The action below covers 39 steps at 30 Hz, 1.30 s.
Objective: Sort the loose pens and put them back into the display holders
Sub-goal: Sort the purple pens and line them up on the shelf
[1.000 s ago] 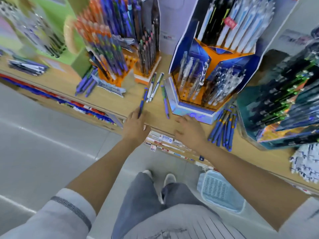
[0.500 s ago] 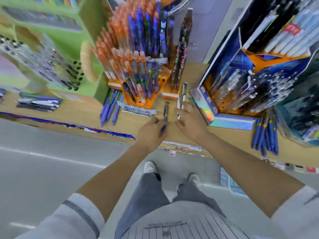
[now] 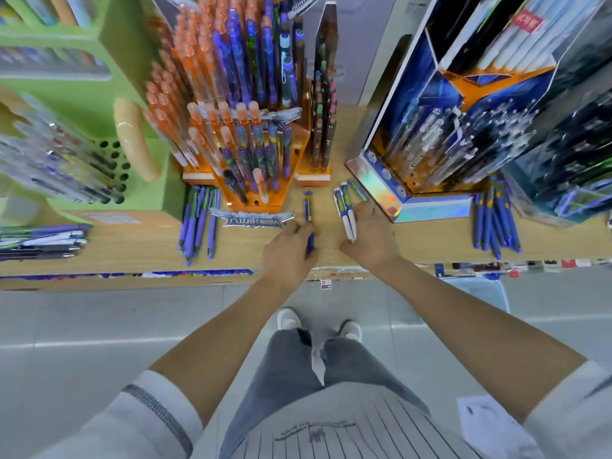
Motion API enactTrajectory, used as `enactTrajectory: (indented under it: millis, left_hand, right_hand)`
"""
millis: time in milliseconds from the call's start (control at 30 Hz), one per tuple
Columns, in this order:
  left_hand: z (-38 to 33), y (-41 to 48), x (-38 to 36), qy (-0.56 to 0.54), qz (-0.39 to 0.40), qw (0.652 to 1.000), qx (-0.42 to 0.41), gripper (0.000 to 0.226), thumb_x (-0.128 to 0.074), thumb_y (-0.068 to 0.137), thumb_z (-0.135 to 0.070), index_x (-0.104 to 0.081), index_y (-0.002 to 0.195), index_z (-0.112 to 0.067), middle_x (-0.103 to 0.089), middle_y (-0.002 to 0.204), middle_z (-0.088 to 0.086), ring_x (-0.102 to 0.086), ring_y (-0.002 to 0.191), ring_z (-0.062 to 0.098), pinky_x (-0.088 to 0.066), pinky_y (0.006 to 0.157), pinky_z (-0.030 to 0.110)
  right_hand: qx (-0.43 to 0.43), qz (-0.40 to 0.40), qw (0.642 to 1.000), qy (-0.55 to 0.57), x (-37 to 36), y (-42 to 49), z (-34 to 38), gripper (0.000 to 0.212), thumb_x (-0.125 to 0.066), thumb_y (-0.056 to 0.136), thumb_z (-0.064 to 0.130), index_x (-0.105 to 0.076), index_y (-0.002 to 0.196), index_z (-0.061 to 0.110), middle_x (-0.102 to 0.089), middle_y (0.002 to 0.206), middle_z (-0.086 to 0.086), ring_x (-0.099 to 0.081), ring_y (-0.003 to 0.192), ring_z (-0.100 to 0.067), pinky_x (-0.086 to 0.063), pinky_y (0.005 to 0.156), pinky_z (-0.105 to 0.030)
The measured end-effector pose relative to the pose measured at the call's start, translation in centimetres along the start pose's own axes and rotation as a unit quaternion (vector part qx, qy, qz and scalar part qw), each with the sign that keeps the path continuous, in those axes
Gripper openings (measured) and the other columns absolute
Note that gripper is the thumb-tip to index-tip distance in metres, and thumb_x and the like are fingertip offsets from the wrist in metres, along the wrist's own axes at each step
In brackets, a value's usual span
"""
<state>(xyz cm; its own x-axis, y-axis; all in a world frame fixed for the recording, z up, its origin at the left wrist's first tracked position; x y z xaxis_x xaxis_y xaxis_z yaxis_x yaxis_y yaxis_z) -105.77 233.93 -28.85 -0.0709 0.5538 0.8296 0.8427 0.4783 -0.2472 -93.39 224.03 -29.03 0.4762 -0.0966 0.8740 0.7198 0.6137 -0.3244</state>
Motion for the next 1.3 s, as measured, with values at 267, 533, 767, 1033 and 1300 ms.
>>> enactTrajectory:
  millis: [267, 533, 767, 1033, 1300]
  left_hand:
    - [-1.0, 0.6, -0.6, 0.021, 0.01, 0.999, 0.022, 0.043, -0.062, 0.087, -0.027, -0.05, 0.128, -0.023, -0.05, 0.116, 0.006, -0.06, 0.093, 0.031, -0.04, 0.066, 0.032]
    - [-1.6, 1.4, -1.0, 0.002, -0.001, 0.999, 0.054, 0.041, -0.062, 0.084, -0.025, -0.05, 0.123, -0.024, -0.053, 0.111, 0.005, -0.06, 0.089, 0.031, -0.04, 0.064, 0.031]
    - [-1.6, 1.8, -1.1, 0.027, 0.001, 0.997, 0.066, 0.046, -0.062, 0.085, -0.031, -0.044, 0.127, -0.024, -0.052, 0.117, 0.007, -0.061, 0.085, 0.032, -0.045, 0.065, 0.034]
    - [-5.6, 3.2, -0.7, 0.063, -0.028, 0.998, -0.011, 0.03, -0.056, 0.09, -0.033, -0.054, 0.117, -0.021, -0.061, 0.108, 0.006, -0.061, 0.095, 0.031, -0.039, 0.067, 0.032]
    - [-7.4, 6.3, -3.1, 0.076, 0.036, 0.994, 0.063, 0.042, -0.059, 0.087, -0.049, -0.034, 0.069, -0.023, -0.062, 0.084, 0.005, -0.063, 0.09, 0.029, -0.035, 0.06, 0.03]
  right_hand:
    - [0.021, 0.069, 0.997, 0.002, 0.1, -1.2, -1.6, 0.02, -0.058, 0.086, 0.016, -0.045, 0.072, 0.015, -0.05, 0.07, -0.005, -0.051, 0.073, -0.029, -0.024, 0.058, -0.029]
    - [0.049, -0.026, 0.996, 0.075, 3.0, -1.7, -5.2, 0.029, -0.062, 0.093, 0.024, -0.065, 0.105, -0.003, -0.052, 0.109, -0.014, -0.056, 0.087, -0.027, -0.035, 0.075, -0.025]
    - [0.047, -0.015, 0.993, 0.105, 1.0, -1.8, -4.7, 0.029, -0.06, 0.094, 0.022, -0.068, 0.105, -0.003, -0.056, 0.111, -0.018, -0.057, 0.095, -0.032, -0.039, 0.083, -0.031]
    - [-0.023, -0.008, 0.955, 0.296, 2.3, -2.9, -6.7, 0.021, -0.054, 0.098, 0.018, -0.062, 0.078, 0.018, -0.057, 0.064, -0.003, -0.057, 0.052, -0.018, -0.047, 0.049, -0.026]
    - [-0.11, -0.011, 0.929, 0.354, 2.2, -4.9, -11.3, 0.011, -0.051, 0.098, 0.015, -0.059, 0.103, 0.01, -0.061, 0.062, -0.006, -0.048, 0.039, -0.004, -0.04, 0.043, -0.019]
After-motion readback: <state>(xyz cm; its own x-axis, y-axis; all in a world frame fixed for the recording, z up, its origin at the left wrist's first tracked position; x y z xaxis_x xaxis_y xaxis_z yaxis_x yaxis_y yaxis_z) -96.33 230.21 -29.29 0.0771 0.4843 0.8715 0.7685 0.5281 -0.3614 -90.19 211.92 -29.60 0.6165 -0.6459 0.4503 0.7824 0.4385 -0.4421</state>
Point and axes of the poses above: each hand's wrist, its own y-axis towards the middle knuckle, its own x-axis out of the back of the hand, z = x × y, the point moved 8 cm from there along y, towards the middle knuckle
